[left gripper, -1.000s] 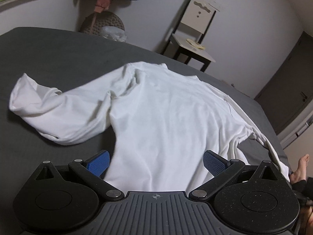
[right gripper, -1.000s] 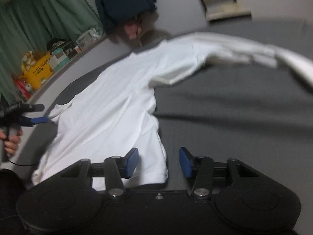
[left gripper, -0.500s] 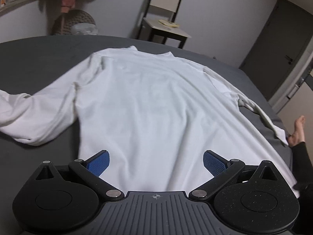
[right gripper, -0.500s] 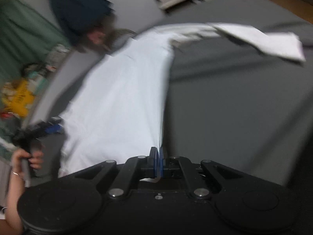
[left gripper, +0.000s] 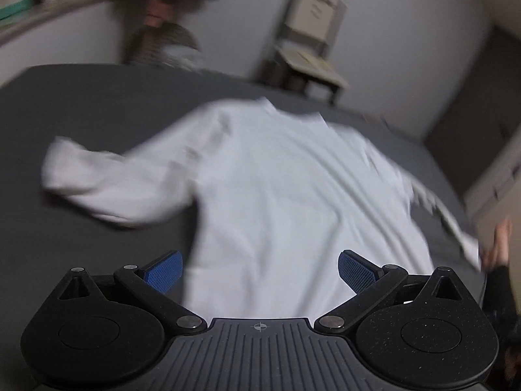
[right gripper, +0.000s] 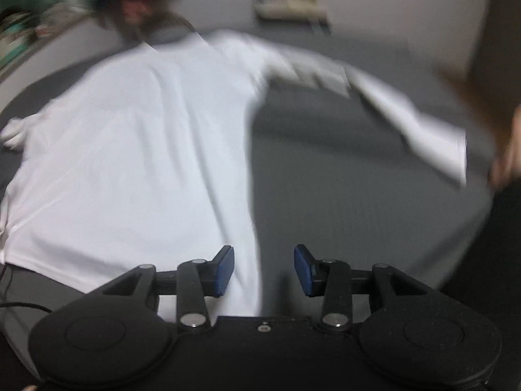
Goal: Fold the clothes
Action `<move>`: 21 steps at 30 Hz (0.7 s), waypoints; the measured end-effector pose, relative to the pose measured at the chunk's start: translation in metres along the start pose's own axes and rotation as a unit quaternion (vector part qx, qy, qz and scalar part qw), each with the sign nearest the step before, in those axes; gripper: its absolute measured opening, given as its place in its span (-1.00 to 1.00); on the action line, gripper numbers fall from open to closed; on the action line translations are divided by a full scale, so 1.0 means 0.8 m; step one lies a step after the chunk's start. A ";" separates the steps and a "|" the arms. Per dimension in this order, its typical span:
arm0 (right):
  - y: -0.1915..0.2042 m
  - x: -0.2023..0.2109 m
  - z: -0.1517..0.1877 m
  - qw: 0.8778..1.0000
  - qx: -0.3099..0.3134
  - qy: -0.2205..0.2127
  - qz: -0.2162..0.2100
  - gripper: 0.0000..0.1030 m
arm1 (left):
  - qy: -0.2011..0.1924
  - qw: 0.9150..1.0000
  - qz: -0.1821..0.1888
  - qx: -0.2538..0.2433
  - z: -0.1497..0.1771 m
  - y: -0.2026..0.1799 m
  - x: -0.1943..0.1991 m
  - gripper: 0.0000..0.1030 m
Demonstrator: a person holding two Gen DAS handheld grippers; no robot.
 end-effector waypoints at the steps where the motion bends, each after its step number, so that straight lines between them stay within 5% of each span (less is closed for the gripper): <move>1: 0.025 0.009 -0.009 0.999 0.018 -0.019 -0.030 -0.15 | -0.008 1.000 -0.011 0.004 -0.008 0.011 0.014 0.99; 4: 0.092 0.037 -0.033 0.989 0.055 -0.061 -0.120 -0.08 | -0.032 0.998 -0.045 0.015 -0.032 0.045 0.058 0.99; 7: 0.146 0.069 -0.053 0.972 0.067 -0.078 -0.213 0.00 | -0.064 0.990 -0.121 -0.017 -0.082 0.087 0.155 0.99; 9: 0.182 0.092 -0.066 0.955 0.075 -0.089 -0.273 0.41 | -0.083 0.982 -0.167 -0.034 -0.116 0.111 0.224 0.99; 12: 0.231 0.106 -0.072 0.931 0.077 -0.081 -0.347 0.42 | -0.084 0.983 -0.164 0.007 -0.135 0.114 0.297 0.99; 17: 0.311 0.029 -0.030 0.940 0.039 -0.012 -0.340 0.38 | -0.059 0.985 -0.160 0.041 -0.139 0.107 0.389 0.99; 21: 0.341 -0.035 0.000 0.955 -0.011 0.033 -0.295 0.36 | -0.050 0.974 -0.220 -0.027 -0.132 0.099 0.446 0.99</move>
Point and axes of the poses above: each gripper's, at about its wrist camera, not at the fingertips, and x roughly against the way its jaws point, y to its left, z to its underside, the point moved 10 cm from there along -x, roughly the way its jaws point, and after that the axes turned 11 degrees about -y, right-handed, at the moved point
